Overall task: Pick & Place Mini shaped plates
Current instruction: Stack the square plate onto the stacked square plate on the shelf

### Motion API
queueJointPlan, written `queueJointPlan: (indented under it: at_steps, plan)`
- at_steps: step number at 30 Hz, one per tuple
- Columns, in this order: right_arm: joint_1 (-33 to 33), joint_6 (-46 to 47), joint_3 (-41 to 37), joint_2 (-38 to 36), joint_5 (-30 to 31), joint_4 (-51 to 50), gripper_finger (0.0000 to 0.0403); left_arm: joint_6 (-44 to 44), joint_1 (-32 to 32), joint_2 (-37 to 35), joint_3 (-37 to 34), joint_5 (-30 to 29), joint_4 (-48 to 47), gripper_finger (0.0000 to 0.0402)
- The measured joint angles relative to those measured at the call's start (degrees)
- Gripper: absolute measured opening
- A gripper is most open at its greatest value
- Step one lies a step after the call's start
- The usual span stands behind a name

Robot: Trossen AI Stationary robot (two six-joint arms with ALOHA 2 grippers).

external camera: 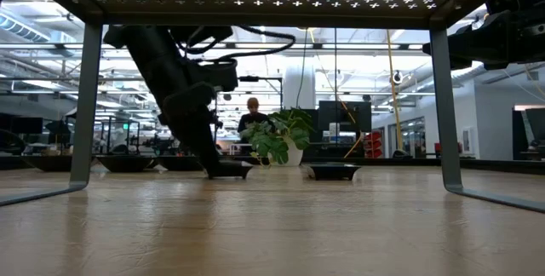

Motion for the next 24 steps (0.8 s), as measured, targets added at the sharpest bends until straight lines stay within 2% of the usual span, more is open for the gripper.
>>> queueJointPlan:
  at_steps: [13, 24]
  plan:
    - [0.0, 0.0, 0.0, 0.0, 0.0, 0.0, 0.0094, 3.2, 0.0, -9.7, 0.0, 0.5, -0.1, 0.0005]
    - [0.0, 0.0, 0.0, 0.0, 0.0, 0.0, 0.0095, 3.0, 0.0, -22.2, 0.0, 0.4, 0.3, 0.0015]
